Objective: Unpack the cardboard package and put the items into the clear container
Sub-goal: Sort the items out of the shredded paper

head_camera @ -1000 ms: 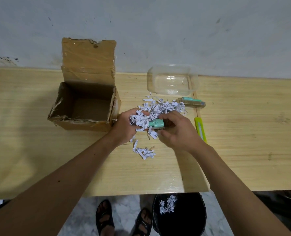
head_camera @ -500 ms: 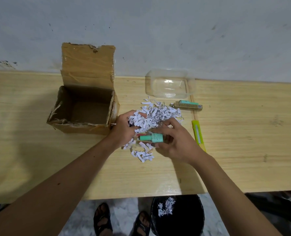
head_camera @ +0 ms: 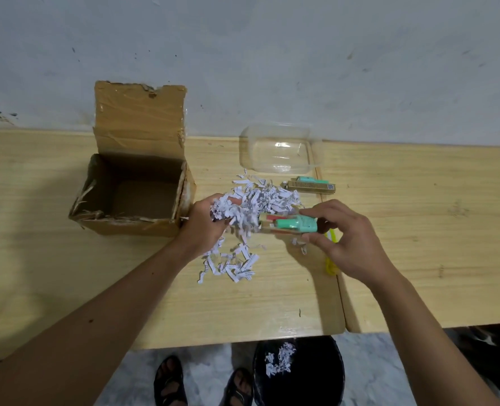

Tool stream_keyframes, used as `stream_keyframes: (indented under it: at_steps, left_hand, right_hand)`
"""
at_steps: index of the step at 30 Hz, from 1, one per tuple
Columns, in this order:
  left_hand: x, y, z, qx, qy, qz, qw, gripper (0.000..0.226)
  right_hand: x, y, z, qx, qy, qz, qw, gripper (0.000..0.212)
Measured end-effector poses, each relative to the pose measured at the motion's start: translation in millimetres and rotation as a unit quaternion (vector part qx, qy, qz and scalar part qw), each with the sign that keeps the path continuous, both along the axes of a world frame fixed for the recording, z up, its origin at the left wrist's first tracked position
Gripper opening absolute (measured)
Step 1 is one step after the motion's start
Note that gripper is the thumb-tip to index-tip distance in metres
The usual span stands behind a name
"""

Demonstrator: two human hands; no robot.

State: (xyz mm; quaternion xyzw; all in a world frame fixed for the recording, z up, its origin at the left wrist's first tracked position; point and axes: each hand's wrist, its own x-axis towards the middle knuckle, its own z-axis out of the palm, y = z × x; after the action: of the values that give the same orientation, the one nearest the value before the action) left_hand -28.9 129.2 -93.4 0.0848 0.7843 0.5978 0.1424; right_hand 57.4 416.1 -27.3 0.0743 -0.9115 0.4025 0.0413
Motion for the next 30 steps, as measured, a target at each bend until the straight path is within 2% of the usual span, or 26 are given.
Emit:
stream_keyframes:
  at_steps: [2,6,13,17,21,26,30]
  left_hand:
    - [0.5,0.8,0.8,0.002,0.002,-0.004,1.000,0.033]
    - [0.1,-0.8,-1.8,0.011,-0.019,-0.003,1.000,0.045]
    - [0.4,-1.7,-2.6,-0.009,-0.020,-0.001,1.000,0.054]
    - [2.5,0.2,0.7,-0.019,-0.008,-0.017,1.000,0.044]
    - [1.3,-2.2,-1.7,-0.031,0.004,-0.027,0.999,0.051]
    - [1.9,-1.4,0.6,-0.058,0.051,-0.037,0.996,0.045]
    - [1.7,-2.7,-0.4,-0.048,0.032,-0.034,0.998,0.046]
  right_hand:
    - [-3.4,13.9,6.3,-0.005,0.007,-0.023,1.000,0.041]
    - [-13.4,42.5,10.2,0.010,-0.004,-0.071,0.997,0.037]
    - [-38.9,63.4,-20.7,0.119,-0.039,-0.129,0.984,0.043]
    - [-49.4,60.0,-33.2,0.119,-0.053,-0.158,0.979,0.043]
    - [-57.9,51.1,-40.4,0.096,-0.060,-0.202,0.973,0.044]
    - [-57.9,43.1,-43.2,0.092,-0.069,-0.208,0.971,0.049]
    - [-49.3,37.5,-46.1,0.136,-0.041,-0.171,0.975,0.049]
